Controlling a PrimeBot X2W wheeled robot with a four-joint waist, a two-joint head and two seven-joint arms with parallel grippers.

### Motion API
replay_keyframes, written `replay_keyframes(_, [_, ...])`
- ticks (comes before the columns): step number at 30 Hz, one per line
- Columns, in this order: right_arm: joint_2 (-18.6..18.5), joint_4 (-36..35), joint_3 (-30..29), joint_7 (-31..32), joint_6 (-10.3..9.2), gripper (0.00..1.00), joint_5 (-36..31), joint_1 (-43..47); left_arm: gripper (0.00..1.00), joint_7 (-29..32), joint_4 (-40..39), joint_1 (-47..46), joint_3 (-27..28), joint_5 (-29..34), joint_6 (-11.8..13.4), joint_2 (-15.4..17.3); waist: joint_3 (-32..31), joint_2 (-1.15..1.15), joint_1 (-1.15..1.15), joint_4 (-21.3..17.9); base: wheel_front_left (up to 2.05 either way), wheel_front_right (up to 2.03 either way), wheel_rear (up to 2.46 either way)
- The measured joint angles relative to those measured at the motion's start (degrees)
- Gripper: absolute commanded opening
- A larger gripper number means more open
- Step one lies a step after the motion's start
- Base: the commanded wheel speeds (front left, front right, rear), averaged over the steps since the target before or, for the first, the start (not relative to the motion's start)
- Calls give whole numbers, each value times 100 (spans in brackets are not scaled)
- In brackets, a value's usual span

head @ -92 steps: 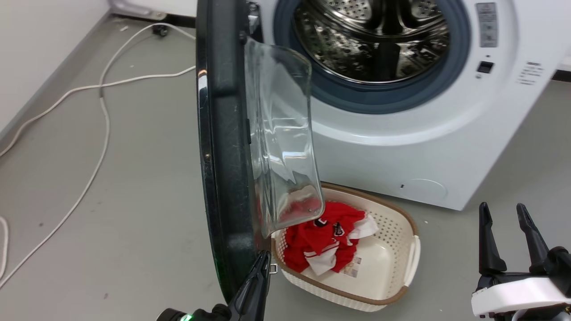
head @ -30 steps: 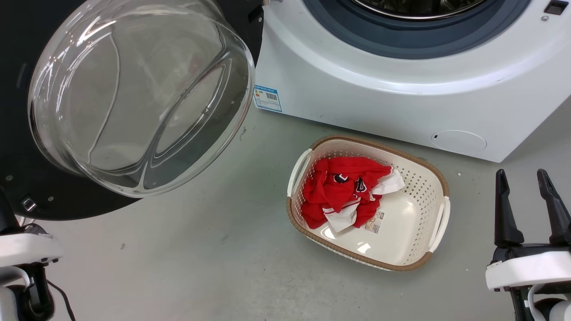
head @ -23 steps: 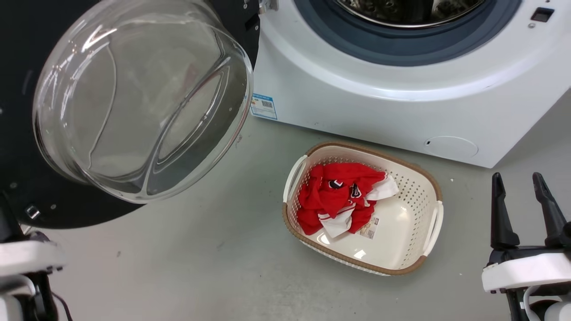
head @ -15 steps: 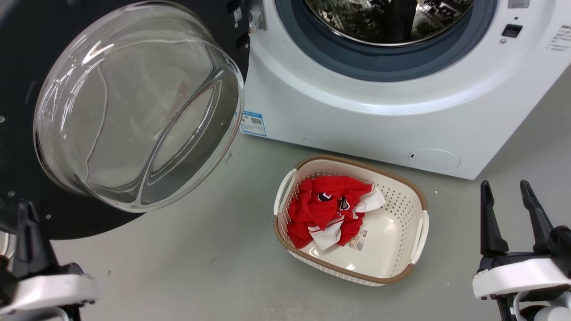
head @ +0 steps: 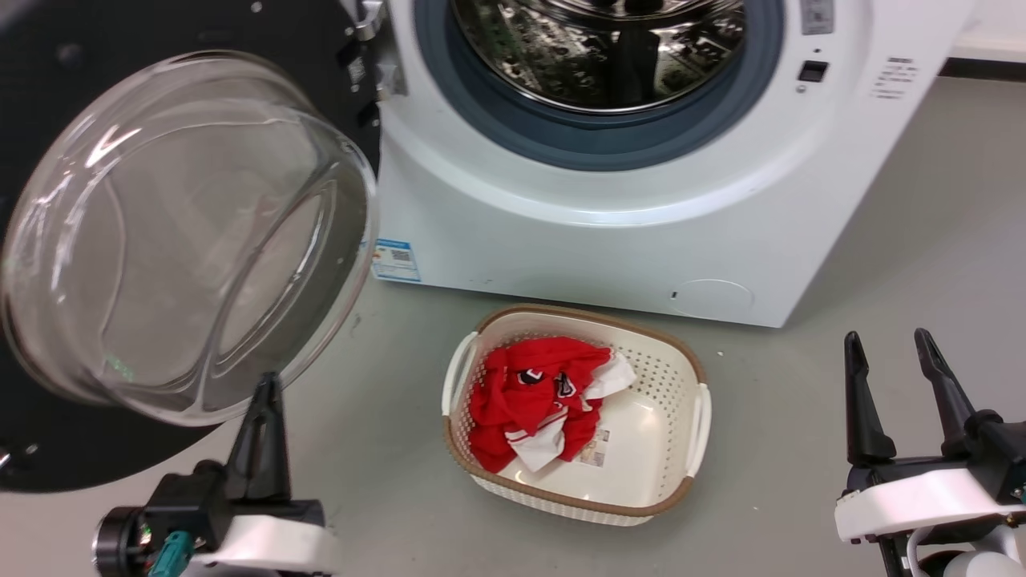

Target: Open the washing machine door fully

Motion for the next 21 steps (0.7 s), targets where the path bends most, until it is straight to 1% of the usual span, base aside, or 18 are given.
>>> replay_keyframes(1, [2,2,10,-24,0,100,-14,-16,5,-1,96,-112,-131,0,-34,-57,-10,0,0,-114,0,0,0])
replay_keyframes(2, [3,10,11,-29,0,100,-32,-23,27,-3,158,-172,-175,0,-43,-73,-15,0,0,-171,0,0,0])
replay_keyframes(3, [5,22,12,-31,0,100,-43,-35,39,-8,207,-217,-218,0,-58,-88,-21,0,0,-230,0,0,0])
replay_keyframes(4, [5,25,12,-32,0,100,-43,-48,55,-9,249,-265,-250,0,-59,-112,-27,0,0,-287,0,0,0])
replay_keyframes(5, [5,31,16,-53,0,100,-43,-58,83,-10,301,-317,-286,1,-66,-127,-32,0,0,-344,0,0,0])
replay_keyframes(6, [5,45,20,-57,0,100,-40,-63,100,-15,347,-371,-323,19,-65,-140,-38,0,0,-404,0,0,0])
replay_keyframes(11, [7,127,30,-99,0,100,-24,-60,100,-18,504,-630,-454,102,-70,-180,-81,0,0,-668,0,0,0])
replay_keyframes(15, [8,189,58,-123,0,100,9,-44,100,-33,546,-718,-490,164,-22,-200,-145,0,0,-837,0,0,0])
replay_keyframes(17, [8,207,73,-124,0,100,12,-39,100,-34,546,-752,-514,218,-2,-207,-172,0,0,-897,0,0,0])
replay_keyframes(18, [8,232,100,-130,0,100,13,-27,100,-34,511,-775,-522,334,57,-209,-190,0,0,-947,0,0,0])
replay_keyframes(21, [8,248,116,-130,0,100,22,-13,100,-34,454,-806,-503,355,92,-210,-191,0,0,-960,0,0,0])
